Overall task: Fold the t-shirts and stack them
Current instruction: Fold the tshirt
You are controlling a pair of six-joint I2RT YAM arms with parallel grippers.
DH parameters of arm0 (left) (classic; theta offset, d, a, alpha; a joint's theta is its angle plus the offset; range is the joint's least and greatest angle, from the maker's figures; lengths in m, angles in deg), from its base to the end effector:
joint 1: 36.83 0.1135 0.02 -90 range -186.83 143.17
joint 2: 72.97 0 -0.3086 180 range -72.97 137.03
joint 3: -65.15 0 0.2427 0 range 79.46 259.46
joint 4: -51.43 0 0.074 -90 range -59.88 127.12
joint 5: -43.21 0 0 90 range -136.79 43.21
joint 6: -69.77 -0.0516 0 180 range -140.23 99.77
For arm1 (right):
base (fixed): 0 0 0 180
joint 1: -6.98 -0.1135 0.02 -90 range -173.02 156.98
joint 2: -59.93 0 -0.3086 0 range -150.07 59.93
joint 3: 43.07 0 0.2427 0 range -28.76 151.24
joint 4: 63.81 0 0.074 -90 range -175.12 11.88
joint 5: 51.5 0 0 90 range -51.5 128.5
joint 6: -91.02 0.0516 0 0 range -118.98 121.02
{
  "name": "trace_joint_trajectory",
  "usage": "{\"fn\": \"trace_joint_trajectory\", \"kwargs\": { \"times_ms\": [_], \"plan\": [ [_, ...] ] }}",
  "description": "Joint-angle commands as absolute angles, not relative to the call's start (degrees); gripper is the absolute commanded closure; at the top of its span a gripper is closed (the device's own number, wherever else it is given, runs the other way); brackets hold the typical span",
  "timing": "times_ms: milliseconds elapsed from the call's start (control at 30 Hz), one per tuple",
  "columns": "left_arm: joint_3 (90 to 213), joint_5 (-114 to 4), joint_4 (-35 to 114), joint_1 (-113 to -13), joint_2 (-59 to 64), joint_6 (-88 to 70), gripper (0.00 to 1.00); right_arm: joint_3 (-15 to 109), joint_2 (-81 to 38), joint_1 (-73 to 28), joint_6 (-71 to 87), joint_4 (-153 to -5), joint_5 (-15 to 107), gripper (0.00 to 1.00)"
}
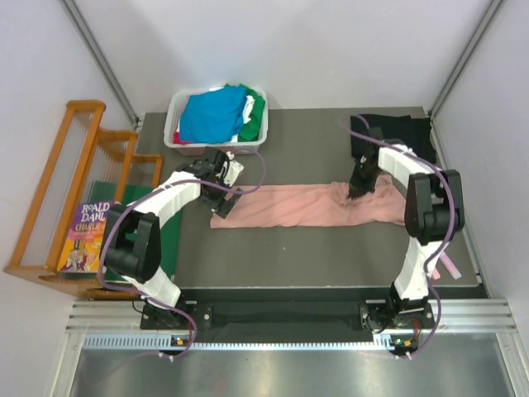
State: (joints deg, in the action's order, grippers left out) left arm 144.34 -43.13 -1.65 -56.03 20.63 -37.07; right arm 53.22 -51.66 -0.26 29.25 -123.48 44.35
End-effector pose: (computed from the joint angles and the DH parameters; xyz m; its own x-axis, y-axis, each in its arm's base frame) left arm 0.3056 -0.1029 0.2452 -0.7466 0.5661 -0.3493 0.5448 0.8217 0.1674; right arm 0.3963 0.0556 0.2154 -0.9158 0.3580 -0.1819 0.3196 0.9241 0.2094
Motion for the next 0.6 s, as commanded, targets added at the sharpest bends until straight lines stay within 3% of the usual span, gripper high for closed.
{"fn": "trace_joint_trajectory", "kwargs": {
  "times_ms": [0,67,133,167,267,300,333,433,567],
  "plan": [
    [146.0,-44.06,-1.29,-56.16,19.4,-37.19,0.01,45.88,-40.29,-2.51,27.92,-121.18,45.0,0.95],
    [146.0,-43.97,-1.2,-56.16,19.31,-37.36,0.01,44.37,-36.6,-3.12,27.13,-121.88,45.0,0.94],
    [146.0,-44.06,-1.2,-56.16,19.31,-37.19,0.01,42.88,-34.65,-3.83,26.34,-122.59,45.0,0.86],
    [146.08,-44.24,-1.2,-56.16,19.31,-37.1,0.01,42.61,-33.42,-3.83,26.16,-122.85,44.74,0.7],
    [146.52,-45.02,-1.55,-56.34,19.66,-36.66,0.01,42.7,-33.32,-3.74,25.98,-123.55,42.73,0.38],
    [146.96,-45.2,-1.73,-56.43,19.84,-36.57,0.01,43.31,-33.41,-3.83,26.07,-123.9,42.37,0.21],
    [147.14,-45.2,-1.9,-56.51,19.84,-36.4,0.01,43.49,-33.41,-3.74,26.42,-123.82,42.28,0.13],
    [147.23,-45.21,-2.17,-56.6,19.49,-36.4,0.01,43.84,-33.32,-3.83,27.12,-123.91,42.19,0.01],
    [146.53,-44.41,-2.17,-56.6,18.79,-36.57,0.01,42.61,-31.39,-3.39,27.39,-123.73,38.86,0.03]
  ]
}}
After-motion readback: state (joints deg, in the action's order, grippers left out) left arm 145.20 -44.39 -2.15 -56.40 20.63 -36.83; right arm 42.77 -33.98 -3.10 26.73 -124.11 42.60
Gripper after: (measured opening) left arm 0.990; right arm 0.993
